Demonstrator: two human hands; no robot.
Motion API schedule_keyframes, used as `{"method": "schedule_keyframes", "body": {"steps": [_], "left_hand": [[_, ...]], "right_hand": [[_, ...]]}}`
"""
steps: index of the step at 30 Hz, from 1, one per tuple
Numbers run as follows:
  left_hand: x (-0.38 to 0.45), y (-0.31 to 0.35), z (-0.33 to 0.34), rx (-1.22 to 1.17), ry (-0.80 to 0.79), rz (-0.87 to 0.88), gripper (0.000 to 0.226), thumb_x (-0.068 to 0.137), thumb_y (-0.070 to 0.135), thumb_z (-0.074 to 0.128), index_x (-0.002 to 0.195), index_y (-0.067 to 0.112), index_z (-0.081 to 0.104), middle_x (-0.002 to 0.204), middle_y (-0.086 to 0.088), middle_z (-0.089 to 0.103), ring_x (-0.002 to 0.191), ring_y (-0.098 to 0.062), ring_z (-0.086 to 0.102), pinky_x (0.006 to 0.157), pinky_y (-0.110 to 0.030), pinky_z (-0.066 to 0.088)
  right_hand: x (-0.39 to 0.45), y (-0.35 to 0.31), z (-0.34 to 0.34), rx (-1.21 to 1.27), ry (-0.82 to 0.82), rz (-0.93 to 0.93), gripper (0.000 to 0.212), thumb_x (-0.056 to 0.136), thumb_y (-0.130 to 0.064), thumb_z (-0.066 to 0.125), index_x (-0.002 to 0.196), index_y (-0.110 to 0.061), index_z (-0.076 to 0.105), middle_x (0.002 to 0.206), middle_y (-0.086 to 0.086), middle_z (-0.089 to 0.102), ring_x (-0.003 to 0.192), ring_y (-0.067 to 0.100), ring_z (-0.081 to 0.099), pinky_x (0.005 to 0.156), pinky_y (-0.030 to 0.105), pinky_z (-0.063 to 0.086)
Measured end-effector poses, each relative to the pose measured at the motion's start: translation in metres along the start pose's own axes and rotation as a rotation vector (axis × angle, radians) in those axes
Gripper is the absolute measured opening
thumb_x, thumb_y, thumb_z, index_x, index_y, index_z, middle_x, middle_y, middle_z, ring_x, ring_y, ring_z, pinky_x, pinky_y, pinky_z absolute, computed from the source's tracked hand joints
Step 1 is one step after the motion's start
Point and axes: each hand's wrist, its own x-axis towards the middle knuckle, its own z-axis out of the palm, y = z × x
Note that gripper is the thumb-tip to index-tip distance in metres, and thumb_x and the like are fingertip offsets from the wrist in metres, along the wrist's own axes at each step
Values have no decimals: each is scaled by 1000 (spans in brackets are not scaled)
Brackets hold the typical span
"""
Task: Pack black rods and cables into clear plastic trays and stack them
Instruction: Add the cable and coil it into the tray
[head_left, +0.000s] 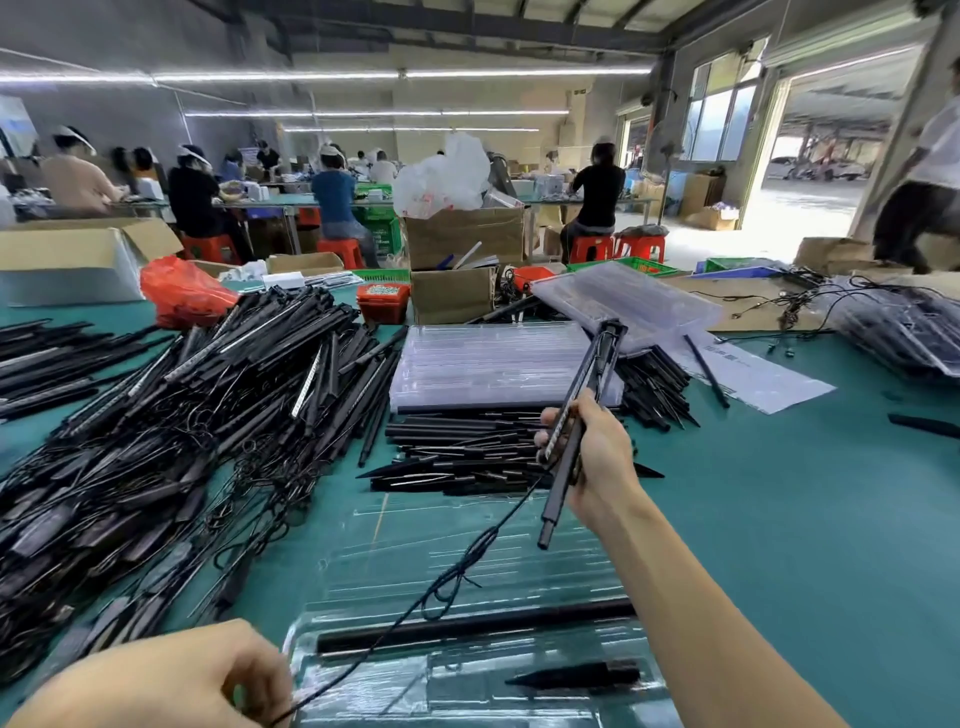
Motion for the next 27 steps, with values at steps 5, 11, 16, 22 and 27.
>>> {"method": "schedule_keyframes", "body": {"steps": [5,11,16,22,27], "left_hand": [[-19,-11,-16,18,77,73,44,76,75,66,92,35,70,76,17,66,68,-2,58,70,-23,41],[-25,-3,-38,-603,-122,418,20,102,17,61,92,0,62,72,-19,59,62,-27,52,52,-31,39],[-21,33,-20,-670,-442,536,11,105,12,53,108,6,61,91,5,61,76,-12,54,68,-18,38],[-15,96,-13,-316,-238,454,25,99,42,63,101,18,72,97,4,70,89,-13,62,83,-28,49],[4,133,-36,-393,46,451,27,97,36,59,95,10,67,93,-10,75,79,-22,69,64,-26,53]], "right_hand": [[-2,12,4,-81,-69,20,21,108,-30,42,105,-10,44,69,9,65,49,23,57,46,30,51],[-8,29,7,-165,-151,66,21,107,-32,43,101,-12,45,69,7,67,49,24,60,46,31,51],[-10,38,-1,-270,-184,98,22,106,-35,46,97,-14,46,70,9,67,47,24,57,45,31,49],[-12,24,4,-266,-286,70,24,104,-36,51,94,-14,47,71,13,64,43,24,53,42,26,44],[-23,2,25,-164,-430,52,26,104,-37,48,90,-15,45,68,10,59,43,21,48,42,24,40]]}}
